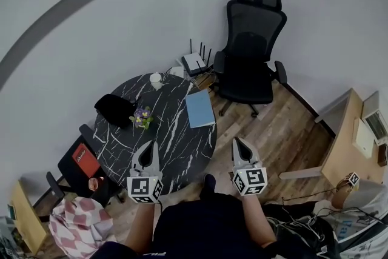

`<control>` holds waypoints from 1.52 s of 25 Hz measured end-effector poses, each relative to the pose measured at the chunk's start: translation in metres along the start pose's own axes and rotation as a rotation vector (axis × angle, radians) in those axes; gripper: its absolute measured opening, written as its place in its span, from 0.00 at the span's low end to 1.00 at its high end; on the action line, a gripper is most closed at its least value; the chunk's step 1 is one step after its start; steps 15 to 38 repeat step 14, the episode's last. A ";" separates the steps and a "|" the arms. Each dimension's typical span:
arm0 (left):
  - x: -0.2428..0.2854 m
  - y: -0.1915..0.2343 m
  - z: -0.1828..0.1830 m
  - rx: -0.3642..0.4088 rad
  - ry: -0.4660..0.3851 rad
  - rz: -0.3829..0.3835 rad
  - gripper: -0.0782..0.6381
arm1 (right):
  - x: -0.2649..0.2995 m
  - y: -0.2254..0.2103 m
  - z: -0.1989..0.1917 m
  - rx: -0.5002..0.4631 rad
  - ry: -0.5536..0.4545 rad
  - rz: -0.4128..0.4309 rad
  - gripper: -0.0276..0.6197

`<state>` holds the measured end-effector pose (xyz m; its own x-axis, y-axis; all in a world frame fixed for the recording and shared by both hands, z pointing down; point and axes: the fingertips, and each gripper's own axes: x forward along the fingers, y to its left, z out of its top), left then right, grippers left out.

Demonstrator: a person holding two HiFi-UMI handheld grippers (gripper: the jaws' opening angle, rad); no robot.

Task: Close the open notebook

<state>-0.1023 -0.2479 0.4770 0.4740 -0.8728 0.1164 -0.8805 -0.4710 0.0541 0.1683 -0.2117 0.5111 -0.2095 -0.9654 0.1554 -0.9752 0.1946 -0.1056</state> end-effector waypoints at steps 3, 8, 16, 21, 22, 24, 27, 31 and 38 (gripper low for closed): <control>-0.003 0.001 -0.002 -0.005 0.006 -0.002 0.11 | 0.000 0.003 -0.002 0.015 0.000 0.003 0.05; -0.002 0.005 -0.003 -0.047 0.007 0.009 0.10 | 0.001 0.005 -0.003 0.016 0.002 0.009 0.05; -0.008 0.008 -0.008 -0.046 0.008 0.006 0.10 | -0.004 0.009 -0.007 0.012 -0.003 0.001 0.05; -0.008 0.008 -0.008 -0.046 0.008 0.006 0.10 | -0.004 0.009 -0.007 0.012 -0.003 0.001 0.05; -0.008 0.008 -0.008 -0.046 0.008 0.006 0.10 | -0.004 0.009 -0.007 0.012 -0.003 0.001 0.05; -0.008 0.008 -0.008 -0.046 0.008 0.006 0.10 | -0.004 0.009 -0.007 0.012 -0.003 0.001 0.05; -0.008 0.008 -0.008 -0.046 0.008 0.006 0.10 | -0.004 0.009 -0.007 0.012 -0.003 0.001 0.05; -0.008 0.008 -0.008 -0.046 0.008 0.006 0.10 | -0.004 0.009 -0.007 0.012 -0.003 0.001 0.05; -0.008 0.008 -0.008 -0.046 0.008 0.006 0.10 | -0.004 0.009 -0.007 0.012 -0.003 0.001 0.05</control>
